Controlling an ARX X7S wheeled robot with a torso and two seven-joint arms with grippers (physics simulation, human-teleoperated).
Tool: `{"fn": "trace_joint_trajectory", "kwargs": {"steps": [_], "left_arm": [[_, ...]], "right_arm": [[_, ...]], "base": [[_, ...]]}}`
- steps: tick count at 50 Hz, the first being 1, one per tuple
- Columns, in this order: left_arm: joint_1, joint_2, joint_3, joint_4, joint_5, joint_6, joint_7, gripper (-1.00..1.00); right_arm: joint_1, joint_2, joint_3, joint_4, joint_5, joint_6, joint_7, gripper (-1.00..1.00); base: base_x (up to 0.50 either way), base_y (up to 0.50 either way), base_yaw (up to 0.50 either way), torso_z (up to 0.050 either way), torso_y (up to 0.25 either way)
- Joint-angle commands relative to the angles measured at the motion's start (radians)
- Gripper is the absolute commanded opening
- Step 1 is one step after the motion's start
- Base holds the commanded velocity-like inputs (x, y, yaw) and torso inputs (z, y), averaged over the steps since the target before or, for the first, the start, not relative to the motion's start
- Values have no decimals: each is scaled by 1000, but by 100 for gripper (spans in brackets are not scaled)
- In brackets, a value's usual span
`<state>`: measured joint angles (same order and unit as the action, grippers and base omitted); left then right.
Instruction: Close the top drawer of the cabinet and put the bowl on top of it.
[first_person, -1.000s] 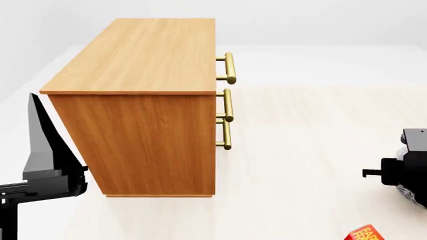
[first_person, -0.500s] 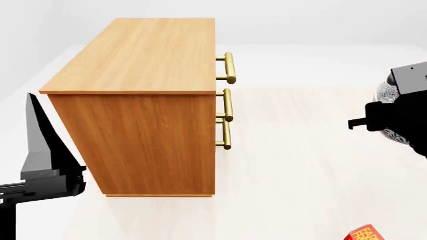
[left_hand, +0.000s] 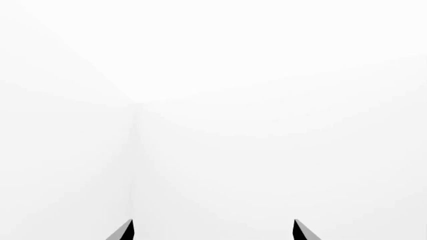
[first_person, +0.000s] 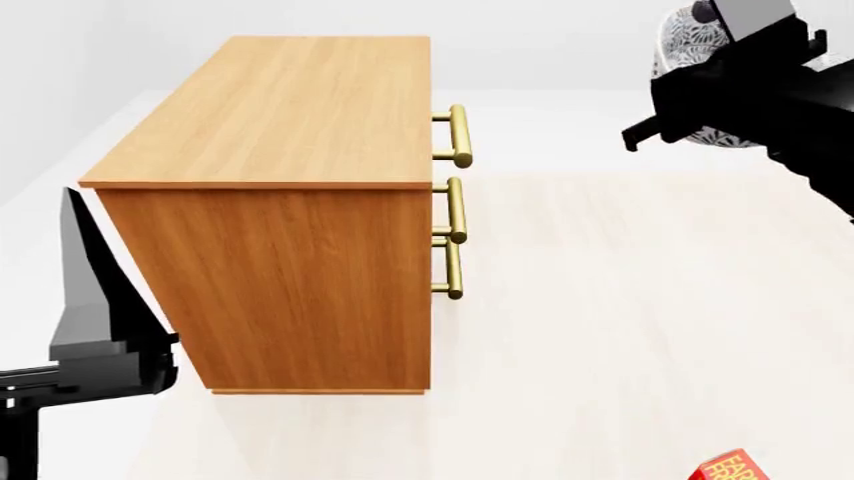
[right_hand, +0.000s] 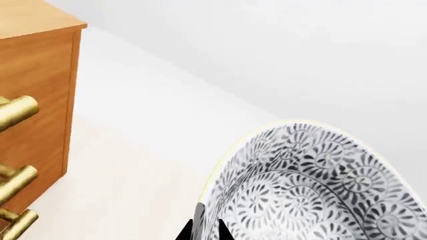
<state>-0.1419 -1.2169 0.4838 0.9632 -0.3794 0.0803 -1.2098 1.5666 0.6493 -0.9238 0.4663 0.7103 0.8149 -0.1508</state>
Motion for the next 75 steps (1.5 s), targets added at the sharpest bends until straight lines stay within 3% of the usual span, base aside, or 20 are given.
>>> {"fn": "trace_joint_trajectory", "kwargs": {"steps": [1,12,18,37,50,58,66,75], "left_arm": [[1,8,2,-6,6,3,8,100],[-1,10,0,-2,4,-1,11,100],[2,7,-3,2,1,-1,9,100],[5,7,-8,5,1,-3,9,100],[9,7,-10,4,2,-1,11,100],[17,5,-13,-5,3,11,10,100],[17,5,-16,-5,1,11,10,100],[14,15,-14,-10,3,7,18,100]], "right_arm": [[96,-84,-27,-6,-38,7,-56,-100],[103,-157,-22,-8,-20,-9,-72,-100],[77,-119,-11,-95,3,20,-39,-100],[77,-123,-14,-95,-1,12,-47,-100],[165,-354,-82,318,-100,-218,-275,-100],[220,-588,-96,818,-159,-502,-477,-100],[198,-648,8,842,-245,-515,-536,-100],[212,-649,-278,803,114,-567,-526,-100]], "base": [[0,0,0,0,0],[0,0,0,0,0],[0,0,0,0,0],[0,0,0,0,1],[0,0,0,0,1],[0,0,0,0,0],[0,0,0,0,1],[0,0,0,0,0]]}}
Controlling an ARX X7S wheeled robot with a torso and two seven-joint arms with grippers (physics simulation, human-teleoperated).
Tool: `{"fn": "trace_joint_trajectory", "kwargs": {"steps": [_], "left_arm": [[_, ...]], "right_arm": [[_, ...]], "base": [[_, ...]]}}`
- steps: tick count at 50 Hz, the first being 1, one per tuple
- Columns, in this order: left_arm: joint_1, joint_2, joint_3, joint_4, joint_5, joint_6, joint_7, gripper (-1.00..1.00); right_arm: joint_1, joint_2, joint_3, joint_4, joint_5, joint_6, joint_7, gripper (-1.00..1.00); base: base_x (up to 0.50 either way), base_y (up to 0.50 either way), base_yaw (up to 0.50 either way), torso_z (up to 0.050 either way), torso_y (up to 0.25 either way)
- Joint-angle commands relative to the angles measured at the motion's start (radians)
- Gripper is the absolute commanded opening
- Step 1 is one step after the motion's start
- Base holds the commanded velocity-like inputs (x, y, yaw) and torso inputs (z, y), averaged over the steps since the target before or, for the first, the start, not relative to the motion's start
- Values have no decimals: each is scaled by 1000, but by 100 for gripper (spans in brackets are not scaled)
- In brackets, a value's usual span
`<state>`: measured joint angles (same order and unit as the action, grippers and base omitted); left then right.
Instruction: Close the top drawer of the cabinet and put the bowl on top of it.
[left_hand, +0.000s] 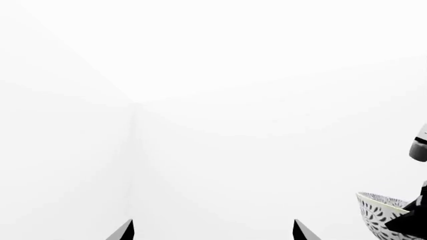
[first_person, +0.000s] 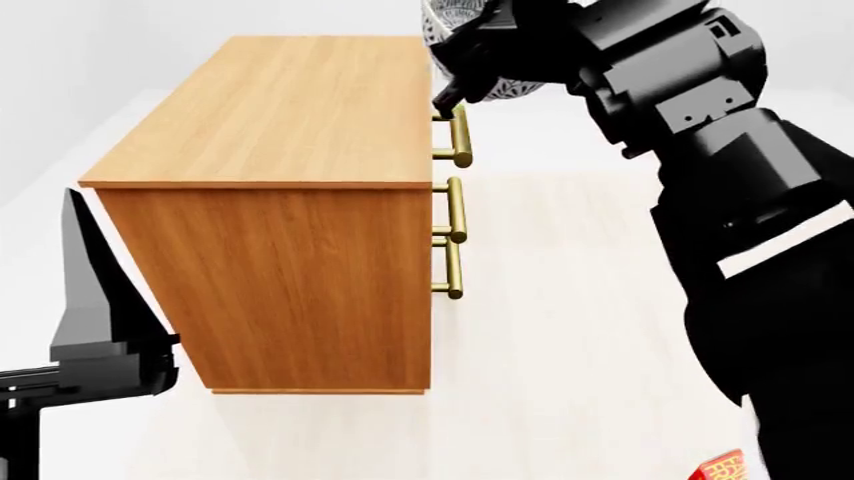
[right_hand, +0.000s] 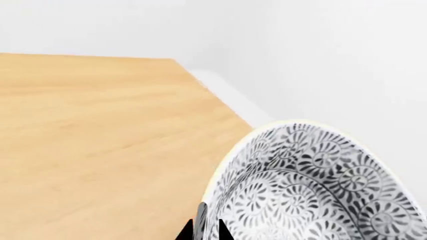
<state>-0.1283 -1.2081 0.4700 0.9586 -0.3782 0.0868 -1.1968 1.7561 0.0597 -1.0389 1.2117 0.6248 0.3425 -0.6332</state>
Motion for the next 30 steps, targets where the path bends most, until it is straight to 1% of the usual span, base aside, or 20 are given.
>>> {"fn": "trace_joint_trajectory", "kwargs": {"steps": [1,7,13,21,30], "left_arm": [[1,6,0,-6,2,2,6,100],[1,9,1,-7,5,2,9,100],[9,9,1,-12,11,10,9,100],[10,5,-2,-3,7,5,5,100],[13,-1,-9,-1,3,7,2,100]], "right_arm": [[25,-60,-191,54,233,-101,-40,-100],[42,-60,-323,24,402,-139,-28,-100],[55,-60,-407,-4,499,-168,-26,-100],[68,-60,-459,-48,570,-190,-32,-100],[64,-60,-487,-95,607,-199,-38,-100]], "base": [[0,0,0,0,0],[0,0,0,0,0],[0,0,0,0,0],[0,0,0,0,1],[0,0,0,0,0]]}}
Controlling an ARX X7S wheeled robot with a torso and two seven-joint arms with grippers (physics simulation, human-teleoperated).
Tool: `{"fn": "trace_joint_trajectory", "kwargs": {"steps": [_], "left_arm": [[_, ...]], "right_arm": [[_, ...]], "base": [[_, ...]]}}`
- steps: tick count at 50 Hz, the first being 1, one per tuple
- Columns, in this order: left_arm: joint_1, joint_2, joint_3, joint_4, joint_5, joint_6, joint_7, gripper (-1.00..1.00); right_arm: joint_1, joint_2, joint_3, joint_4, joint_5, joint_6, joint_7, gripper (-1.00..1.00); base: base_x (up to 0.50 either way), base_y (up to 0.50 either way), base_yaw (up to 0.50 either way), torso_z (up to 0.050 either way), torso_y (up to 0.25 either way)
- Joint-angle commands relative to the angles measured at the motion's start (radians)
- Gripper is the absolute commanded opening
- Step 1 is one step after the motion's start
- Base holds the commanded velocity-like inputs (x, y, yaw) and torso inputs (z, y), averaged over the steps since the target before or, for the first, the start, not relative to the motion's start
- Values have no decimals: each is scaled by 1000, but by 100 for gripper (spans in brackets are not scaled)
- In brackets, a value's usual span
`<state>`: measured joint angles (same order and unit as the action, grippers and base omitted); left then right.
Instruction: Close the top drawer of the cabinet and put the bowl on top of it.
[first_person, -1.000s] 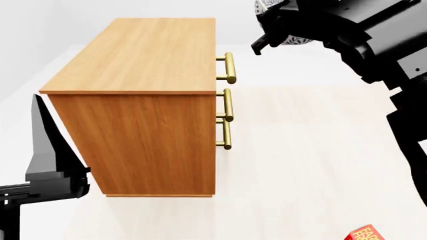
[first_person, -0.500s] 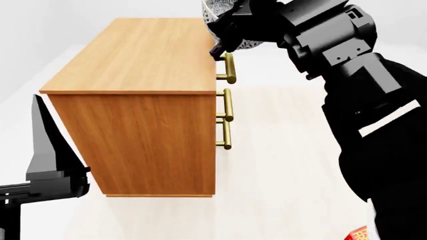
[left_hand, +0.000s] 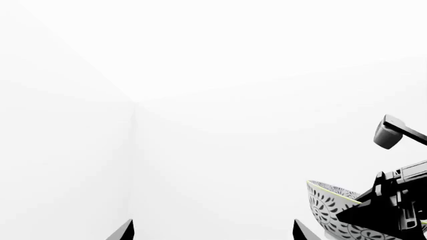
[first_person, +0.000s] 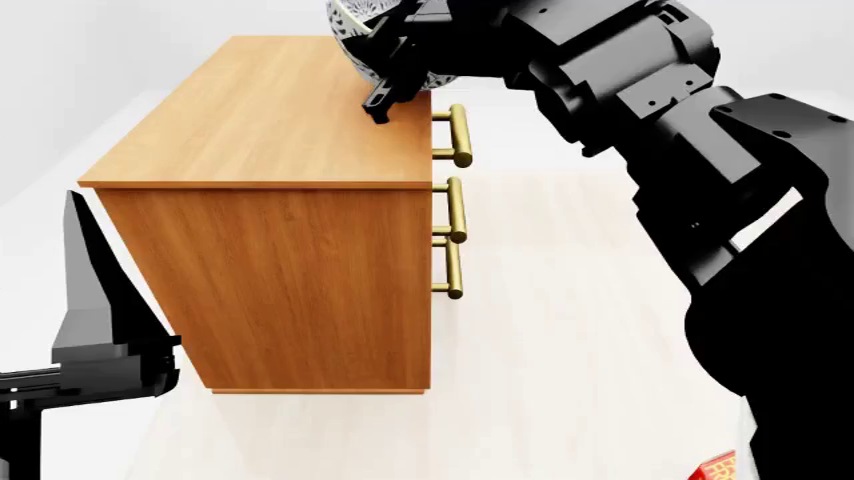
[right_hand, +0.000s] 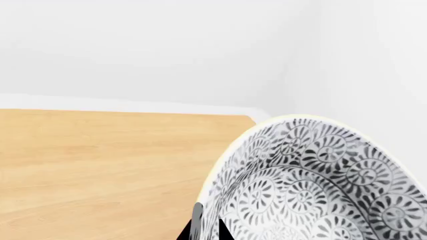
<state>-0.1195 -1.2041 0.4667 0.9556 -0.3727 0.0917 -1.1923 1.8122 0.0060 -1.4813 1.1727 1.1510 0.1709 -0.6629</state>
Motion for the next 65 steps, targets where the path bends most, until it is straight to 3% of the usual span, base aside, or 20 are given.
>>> {"fn": "trace_joint_trajectory", "kwargs": {"steps": [1,42,43,65], "left_arm": [[5,-4,-6,1,-3,3,-2,100],[2,3,1,-14,-3,10,4,100],[3,3,1,-14,-2,10,4,100],[9,2,0,-21,1,21,5,100]], "right_arm": [[8,-6,-45,-58,84,-28,-9,-100],[-38,-6,-53,-112,86,-3,-15,-100],[-37,-6,-54,-111,87,-5,-14,100],[74,-6,-47,-66,138,-110,3,100]], "base": [[0,0,0,0,0],[0,0,0,0,0],[0,0,0,0,0],[0,0,0,0,0]]}}
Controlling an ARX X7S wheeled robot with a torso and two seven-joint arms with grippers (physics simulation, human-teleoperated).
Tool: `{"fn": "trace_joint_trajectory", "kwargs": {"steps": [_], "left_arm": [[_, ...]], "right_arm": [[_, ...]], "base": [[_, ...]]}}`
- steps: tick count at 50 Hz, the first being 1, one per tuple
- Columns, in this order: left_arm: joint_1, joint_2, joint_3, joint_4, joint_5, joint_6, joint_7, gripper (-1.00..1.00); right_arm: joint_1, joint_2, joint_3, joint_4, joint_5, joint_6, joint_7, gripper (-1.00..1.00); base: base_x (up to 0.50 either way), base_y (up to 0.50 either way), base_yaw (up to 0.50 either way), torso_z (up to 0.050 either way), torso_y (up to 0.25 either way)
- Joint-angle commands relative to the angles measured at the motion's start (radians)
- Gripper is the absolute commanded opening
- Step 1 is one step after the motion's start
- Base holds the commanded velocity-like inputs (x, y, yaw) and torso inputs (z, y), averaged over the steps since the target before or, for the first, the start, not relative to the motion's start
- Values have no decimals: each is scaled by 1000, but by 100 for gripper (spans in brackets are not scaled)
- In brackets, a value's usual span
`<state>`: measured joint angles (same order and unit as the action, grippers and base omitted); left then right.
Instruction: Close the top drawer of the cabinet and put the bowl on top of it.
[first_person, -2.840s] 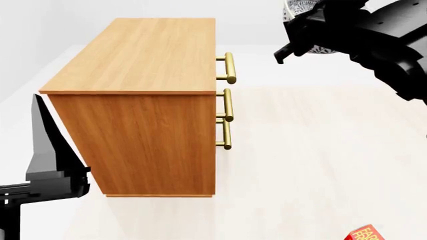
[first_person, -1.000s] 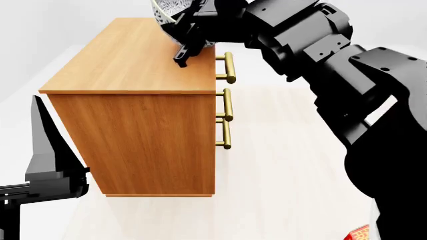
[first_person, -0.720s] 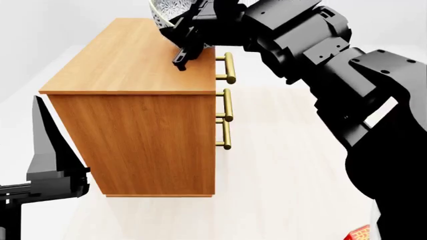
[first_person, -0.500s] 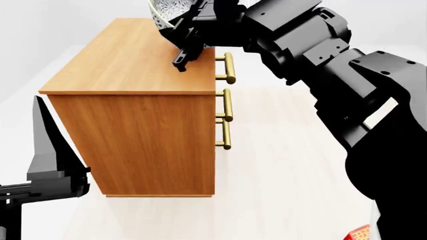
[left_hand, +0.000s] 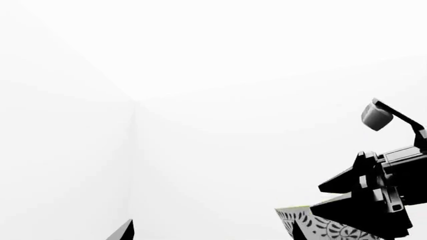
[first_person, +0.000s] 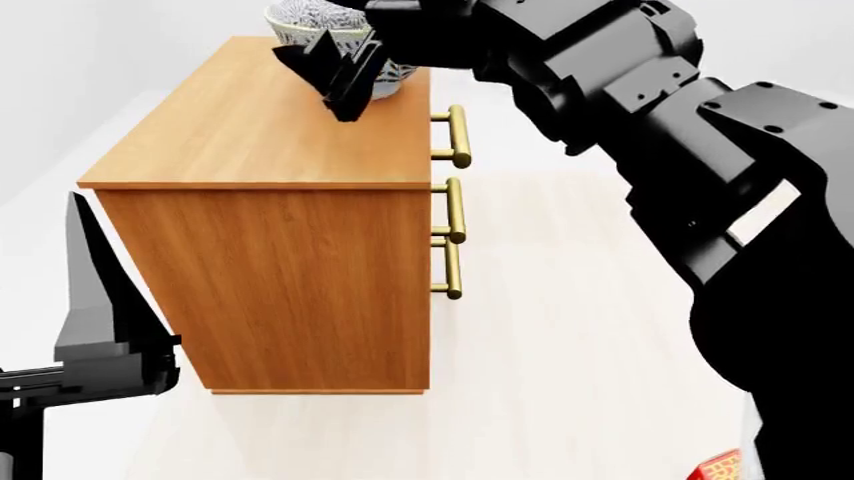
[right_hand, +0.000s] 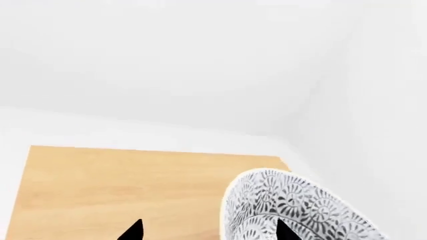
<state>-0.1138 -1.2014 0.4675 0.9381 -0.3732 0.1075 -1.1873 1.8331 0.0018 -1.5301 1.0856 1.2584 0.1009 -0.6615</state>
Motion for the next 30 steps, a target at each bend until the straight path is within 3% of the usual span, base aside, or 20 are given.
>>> {"fn": "trace_joint_trajectory", "kwargs": {"steps": [1,6,30], "left_arm": [[2,0,-1,-2,1,3,0,100],[-4,2,0,8,-3,-10,1,100],[-7,9,10,6,7,-10,7,100]], "right_arm": [[62,-2,4,28,36,-42,3,100],[82,10,11,39,36,-67,18,100],[147,570,97,-914,33,-94,640,100]], "base": [[0,0,0,0,0],[0,0,0,0,0],[0,0,0,0,0]]}}
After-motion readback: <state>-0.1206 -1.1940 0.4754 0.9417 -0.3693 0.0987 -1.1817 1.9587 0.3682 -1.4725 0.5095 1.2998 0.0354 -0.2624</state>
